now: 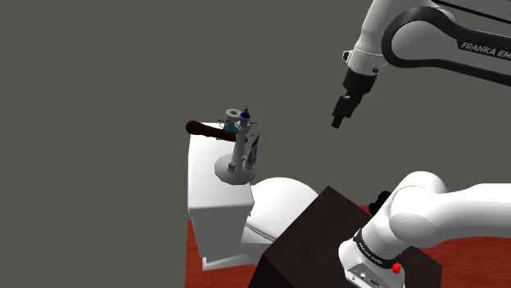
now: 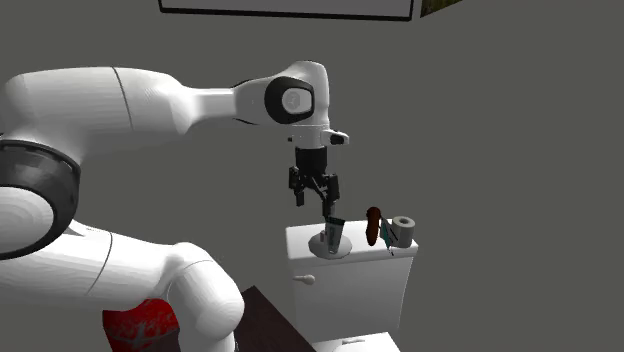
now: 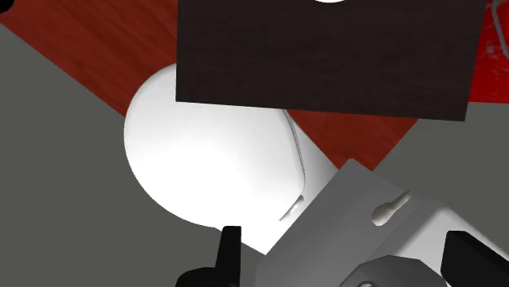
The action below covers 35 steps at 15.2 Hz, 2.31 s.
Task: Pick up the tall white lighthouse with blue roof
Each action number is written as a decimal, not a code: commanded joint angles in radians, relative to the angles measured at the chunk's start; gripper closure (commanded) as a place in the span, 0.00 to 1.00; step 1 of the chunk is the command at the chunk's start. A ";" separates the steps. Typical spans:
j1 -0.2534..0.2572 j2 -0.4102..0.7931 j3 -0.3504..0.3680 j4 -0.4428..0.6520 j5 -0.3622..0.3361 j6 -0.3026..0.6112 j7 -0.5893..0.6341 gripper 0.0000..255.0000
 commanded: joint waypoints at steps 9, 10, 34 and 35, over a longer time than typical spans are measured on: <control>0.060 0.381 0.000 0.231 0.117 0.031 0.000 0.00; 0.066 0.427 0.000 0.265 0.132 0.029 -0.002 0.00; 0.118 1.205 0.038 0.936 0.371 -0.094 -0.040 0.00; 0.118 1.204 0.038 0.936 0.371 -0.094 -0.040 0.00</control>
